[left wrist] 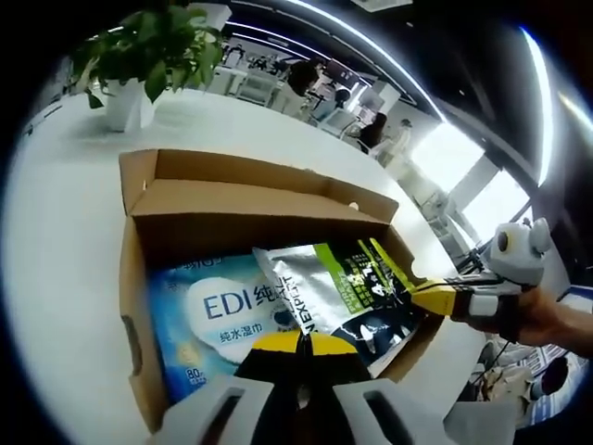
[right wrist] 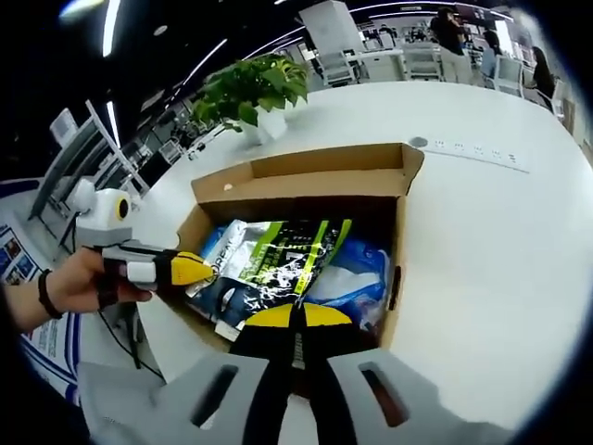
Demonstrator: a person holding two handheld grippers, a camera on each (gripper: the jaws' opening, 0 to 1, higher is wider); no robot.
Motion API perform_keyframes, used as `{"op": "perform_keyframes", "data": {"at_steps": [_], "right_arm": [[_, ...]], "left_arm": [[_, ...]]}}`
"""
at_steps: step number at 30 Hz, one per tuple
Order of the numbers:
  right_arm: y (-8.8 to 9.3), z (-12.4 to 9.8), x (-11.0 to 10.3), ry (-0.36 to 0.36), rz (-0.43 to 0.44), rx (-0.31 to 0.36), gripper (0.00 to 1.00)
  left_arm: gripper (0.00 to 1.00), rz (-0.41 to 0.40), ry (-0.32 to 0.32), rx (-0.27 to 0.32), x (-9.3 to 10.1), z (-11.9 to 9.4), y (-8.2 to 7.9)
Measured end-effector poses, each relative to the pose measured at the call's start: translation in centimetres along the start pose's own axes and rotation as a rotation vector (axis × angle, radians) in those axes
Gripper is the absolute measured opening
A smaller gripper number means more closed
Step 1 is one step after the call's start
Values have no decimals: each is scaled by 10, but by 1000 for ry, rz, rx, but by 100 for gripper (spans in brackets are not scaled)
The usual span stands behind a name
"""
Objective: Operate the shoe box by opening the lid, removing the specified soft item, and placing it in the target area until the item is outside and the box remains undamaged.
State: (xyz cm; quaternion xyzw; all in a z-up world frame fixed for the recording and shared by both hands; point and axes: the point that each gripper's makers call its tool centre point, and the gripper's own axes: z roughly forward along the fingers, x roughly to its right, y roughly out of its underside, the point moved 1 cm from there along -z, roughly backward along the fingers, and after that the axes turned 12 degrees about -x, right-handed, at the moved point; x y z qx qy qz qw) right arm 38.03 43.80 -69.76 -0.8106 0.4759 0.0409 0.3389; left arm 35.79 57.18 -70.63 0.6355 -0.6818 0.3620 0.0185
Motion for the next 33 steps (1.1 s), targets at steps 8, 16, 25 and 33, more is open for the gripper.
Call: {"op": "perform_keyframes", "data": {"at_steps": [8,16,25,33], "right_arm": [[-4,-13,2,-1,4,28,0],[-6,-36,11,12,20,74,0],[5,-67,35,46,72,121,0],[26,-96,62,84,139,156,0]], "left_arm": [[0,20,6,22,12,-7,-11],[1,64,17,24,34,-5,-20],[1,136,50,8,72,8,-33],[1,193,87,-28,108,31,-34]]}}
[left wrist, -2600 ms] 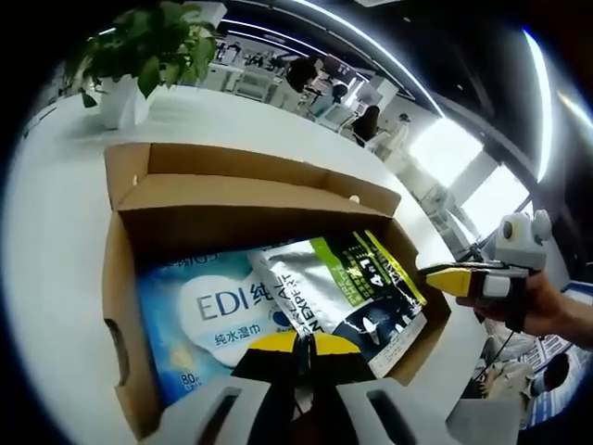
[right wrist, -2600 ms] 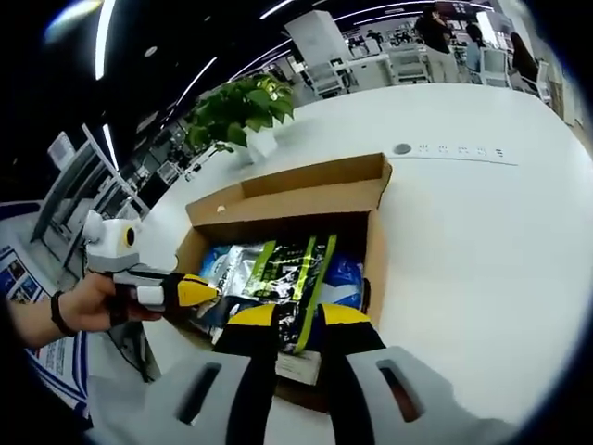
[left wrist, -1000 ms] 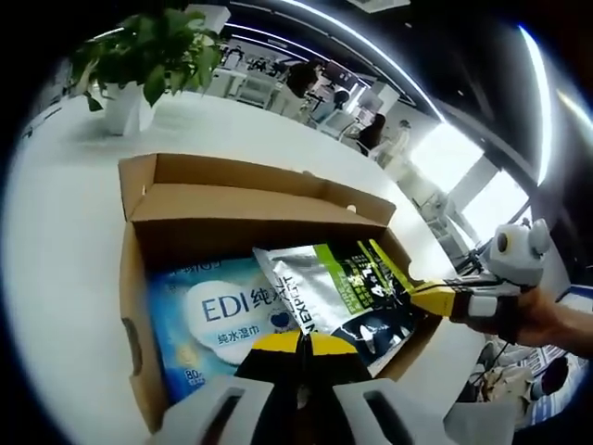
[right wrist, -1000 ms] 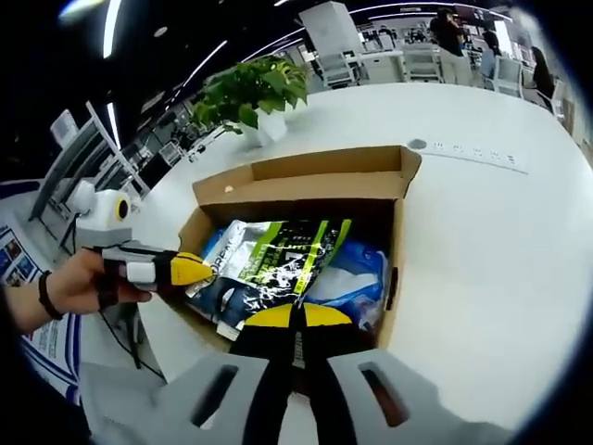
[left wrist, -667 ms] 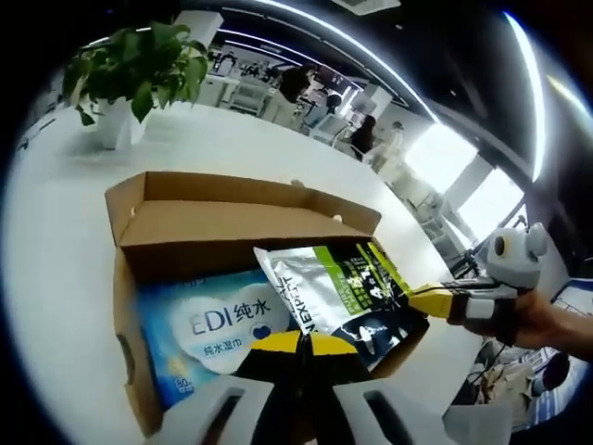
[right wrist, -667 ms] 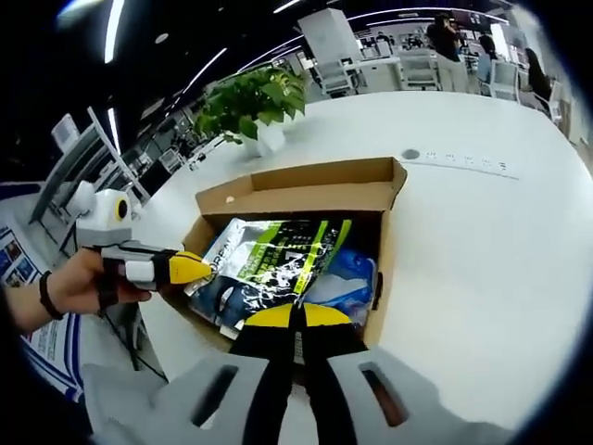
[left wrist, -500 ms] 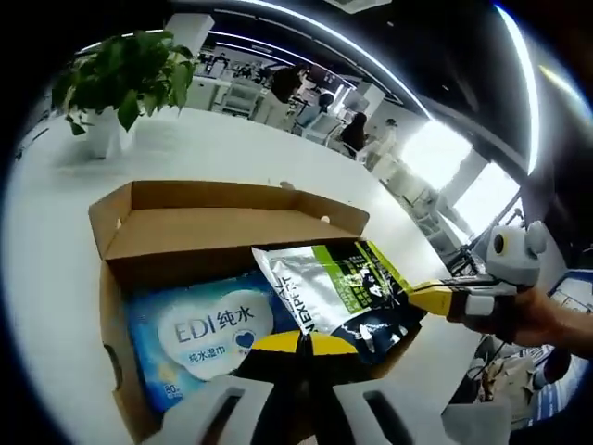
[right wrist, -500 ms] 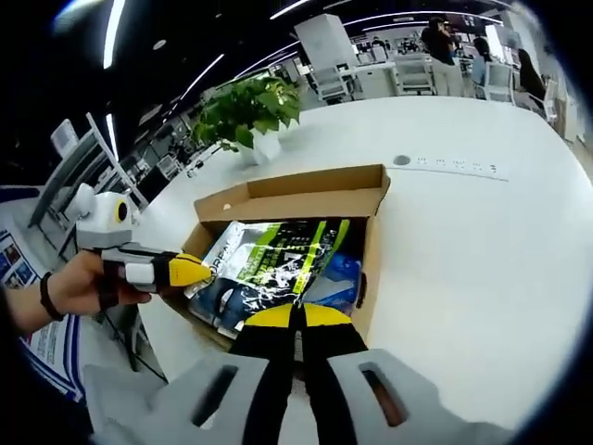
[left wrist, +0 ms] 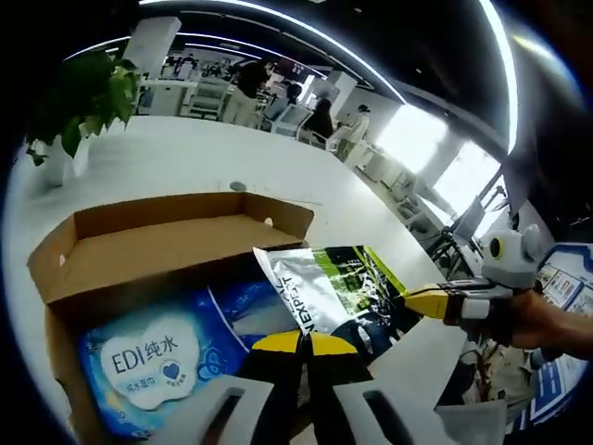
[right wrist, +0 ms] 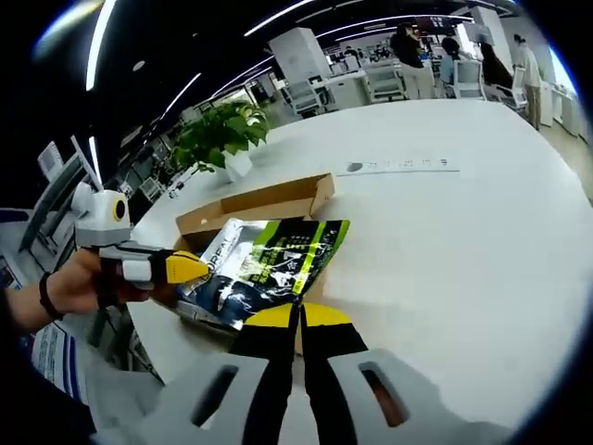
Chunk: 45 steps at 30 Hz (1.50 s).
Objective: Operate the shoe box by opening the lid, removing the specified soft item, and placing it in the target area until the item is outside and the box remains undamaged.
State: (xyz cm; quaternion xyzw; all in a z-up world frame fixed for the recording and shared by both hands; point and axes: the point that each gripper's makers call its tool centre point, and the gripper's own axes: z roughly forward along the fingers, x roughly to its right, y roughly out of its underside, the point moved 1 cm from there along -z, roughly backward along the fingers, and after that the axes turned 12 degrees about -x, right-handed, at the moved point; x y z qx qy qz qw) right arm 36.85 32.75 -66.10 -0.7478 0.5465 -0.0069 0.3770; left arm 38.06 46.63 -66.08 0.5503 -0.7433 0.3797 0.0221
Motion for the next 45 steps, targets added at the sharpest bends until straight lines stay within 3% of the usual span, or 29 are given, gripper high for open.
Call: {"op": "perform_keyframes", "data": {"at_steps": [12,20,26,45], "right_arm": [[25,-44,53,56,89,42,0],[42,-59,80,80,136,51,0],[46,-63,93,80,161,61,0],[31,-58,131,96,168,39,0]], "left_arm": [[1,83,62,-60,61,41,-3],[1,121,87,-99,88,63,0],[1,144,93,-121,97,74,-3],[1,188,84,-162,105,109,-19]]}}
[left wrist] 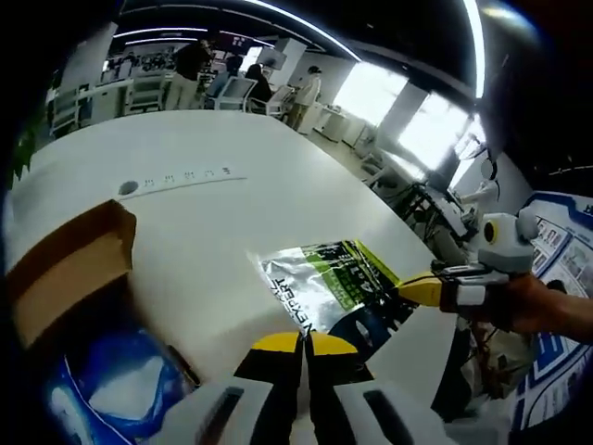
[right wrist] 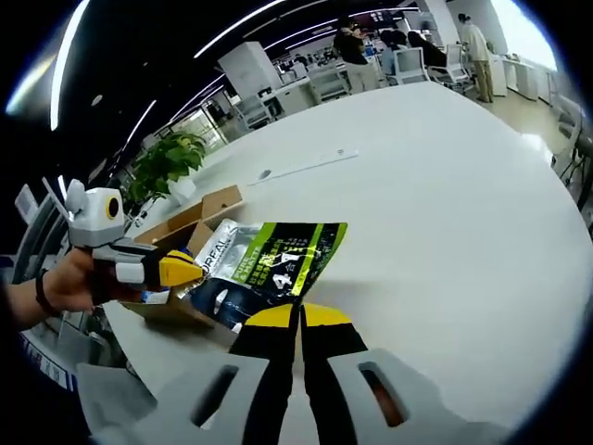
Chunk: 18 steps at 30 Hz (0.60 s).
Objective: Operate the shoe box by opening the lid, removing the specified soft item, and placing it in the target area until the item is outside and the box remains undamaged.
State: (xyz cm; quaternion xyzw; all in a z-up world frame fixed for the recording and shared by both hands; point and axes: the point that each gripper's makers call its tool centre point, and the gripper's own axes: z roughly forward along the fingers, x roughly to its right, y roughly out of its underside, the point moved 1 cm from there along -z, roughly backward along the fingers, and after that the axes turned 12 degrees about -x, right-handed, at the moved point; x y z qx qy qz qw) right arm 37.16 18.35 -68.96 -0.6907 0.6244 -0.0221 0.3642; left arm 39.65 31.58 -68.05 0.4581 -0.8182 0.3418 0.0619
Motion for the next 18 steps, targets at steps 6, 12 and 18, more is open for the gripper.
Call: {"op": "perform_keyframes", "data": {"at_steps": [6,12,18], "right_arm": [[1,0,2,5,5,-7,0],[-3,4,11,3,15,-9,0],[-4,12,18,-5,17,-22,0]], "left_arm": [[1,19,-3,-15,0,10,-8],[1,21,-10,-34,-2,21,-11],[1,22,-23,-63,-6,32,-9]]}}
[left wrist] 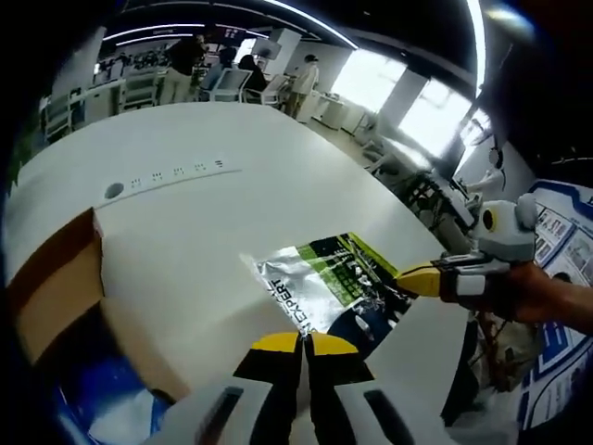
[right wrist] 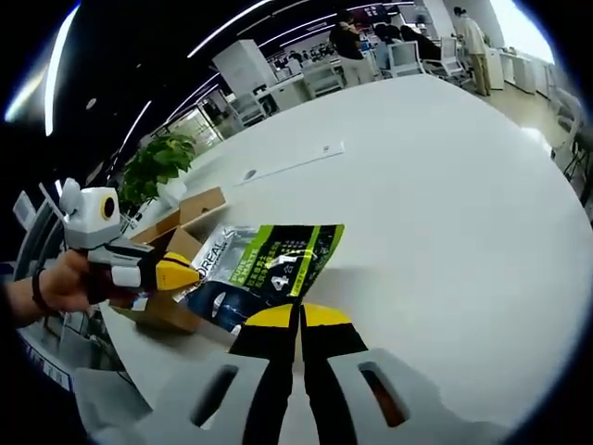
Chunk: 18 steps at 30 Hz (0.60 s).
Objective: Operate the shoe box by opening the lid, removing the specified soft item, and placing it in the target area until the item is outside and the box remains undamaged.
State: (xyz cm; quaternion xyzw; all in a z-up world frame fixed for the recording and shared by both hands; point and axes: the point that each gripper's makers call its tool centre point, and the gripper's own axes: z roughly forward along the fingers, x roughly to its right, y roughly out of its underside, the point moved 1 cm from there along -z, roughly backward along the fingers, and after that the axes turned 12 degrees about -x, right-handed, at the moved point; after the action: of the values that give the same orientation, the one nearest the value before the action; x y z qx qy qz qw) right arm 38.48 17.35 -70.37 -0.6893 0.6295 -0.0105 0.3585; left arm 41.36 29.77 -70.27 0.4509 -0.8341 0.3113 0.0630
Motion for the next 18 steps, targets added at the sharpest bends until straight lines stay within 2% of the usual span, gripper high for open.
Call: {"op": "perform_keyframes", "data": {"at_steps": [10,18], "right_arm": [[0,24,26,-10,6,-33,0],[6,32,33,-9,13,-57,0]], "left_arm": [[2,-5,-13,-49,-5,19,3],[2,-3,-29,-103,-8,36,9]]}}
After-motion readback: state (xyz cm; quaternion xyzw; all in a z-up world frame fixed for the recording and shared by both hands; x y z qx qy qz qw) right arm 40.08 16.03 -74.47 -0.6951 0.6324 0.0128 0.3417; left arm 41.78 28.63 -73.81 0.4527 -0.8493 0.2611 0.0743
